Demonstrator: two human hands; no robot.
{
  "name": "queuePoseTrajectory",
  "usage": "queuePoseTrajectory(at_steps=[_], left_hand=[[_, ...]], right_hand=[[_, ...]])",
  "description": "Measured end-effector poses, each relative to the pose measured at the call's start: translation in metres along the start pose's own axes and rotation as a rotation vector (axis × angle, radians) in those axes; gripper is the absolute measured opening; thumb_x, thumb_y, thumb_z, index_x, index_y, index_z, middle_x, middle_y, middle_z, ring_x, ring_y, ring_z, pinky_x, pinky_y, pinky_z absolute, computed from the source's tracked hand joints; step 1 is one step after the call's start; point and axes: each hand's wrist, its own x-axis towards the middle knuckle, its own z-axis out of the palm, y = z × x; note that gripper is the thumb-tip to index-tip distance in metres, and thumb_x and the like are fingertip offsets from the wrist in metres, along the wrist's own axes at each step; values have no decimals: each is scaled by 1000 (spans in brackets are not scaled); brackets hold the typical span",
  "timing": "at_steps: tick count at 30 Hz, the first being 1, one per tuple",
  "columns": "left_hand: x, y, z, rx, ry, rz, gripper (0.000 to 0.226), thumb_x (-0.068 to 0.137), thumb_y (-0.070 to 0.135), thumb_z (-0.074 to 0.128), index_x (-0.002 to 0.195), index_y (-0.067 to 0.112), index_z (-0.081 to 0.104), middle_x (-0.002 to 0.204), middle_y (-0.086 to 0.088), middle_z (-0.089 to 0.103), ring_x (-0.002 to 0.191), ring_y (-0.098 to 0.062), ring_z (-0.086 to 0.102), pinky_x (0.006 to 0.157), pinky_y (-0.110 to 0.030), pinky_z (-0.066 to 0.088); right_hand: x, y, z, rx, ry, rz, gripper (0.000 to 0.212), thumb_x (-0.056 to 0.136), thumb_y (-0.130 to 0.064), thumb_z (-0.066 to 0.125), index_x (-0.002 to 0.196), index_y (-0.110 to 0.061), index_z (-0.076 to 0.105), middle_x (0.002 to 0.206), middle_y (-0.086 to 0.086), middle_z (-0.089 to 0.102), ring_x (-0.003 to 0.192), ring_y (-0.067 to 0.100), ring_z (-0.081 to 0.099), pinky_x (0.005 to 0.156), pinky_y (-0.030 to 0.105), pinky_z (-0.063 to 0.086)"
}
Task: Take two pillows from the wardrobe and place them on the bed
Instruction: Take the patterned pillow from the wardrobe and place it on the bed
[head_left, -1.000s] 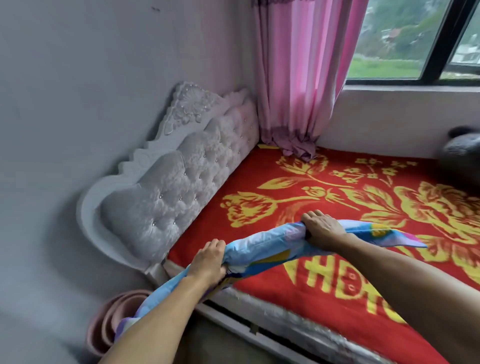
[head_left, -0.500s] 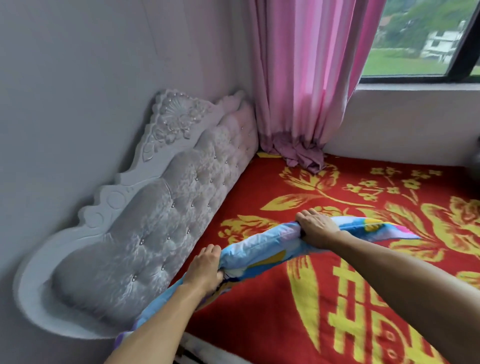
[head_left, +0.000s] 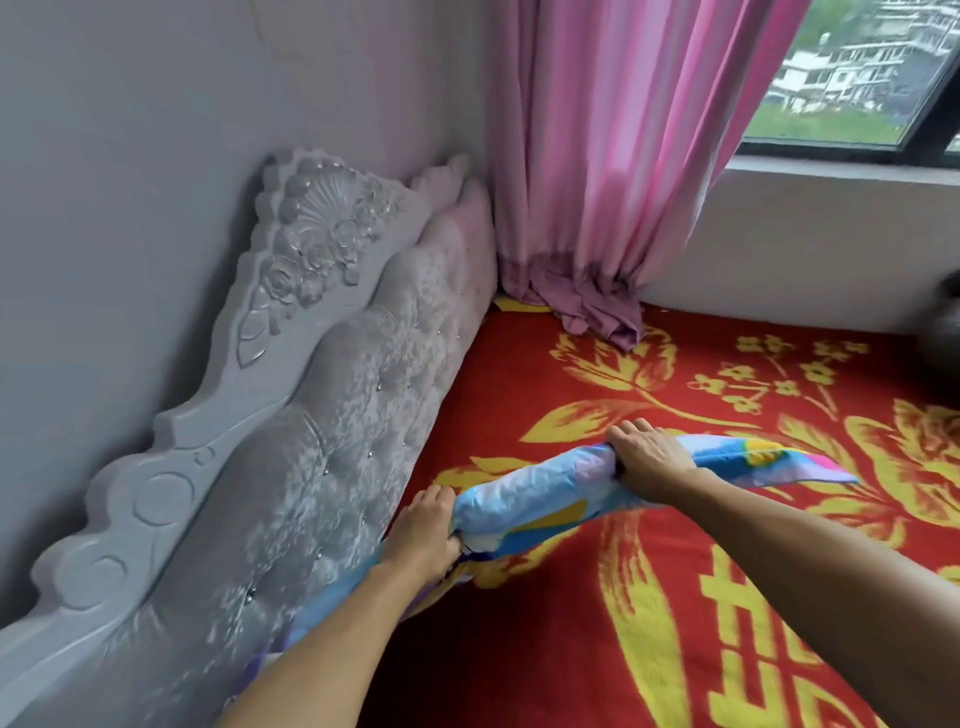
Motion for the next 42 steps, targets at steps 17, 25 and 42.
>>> queuePoseTrajectory(at_steps=[17,25,42], left_hand=[[90,-7,-52,-80,121,71,25,79,19,62,99,11,50,104,-8,57,93,-28,57,74,-38,47],[157,-10,-47,-131,155,-32,24,79,19,60,99,11,50,107,-7,57,96,-27,57,76,-37,46],[276,54,168,-155,-311,-78,60,64,63,66,105,23,48,110,2,53,107,-19,53,88,-36,45]], right_hand=[[87,15,-72,-79,88,54,33,82,-22,56,114,-17,52,117,6,55,116,27,47,93,39,41],[194,34,-66,-91,139,-25,34,81,-23,58,115,-19,52,118,4,55,114,26,49,89,39,39],[250,156,203,179,23,368,32,73,-11,64,105,-15,58,107,13,55,107,34,46,96,46,33]])
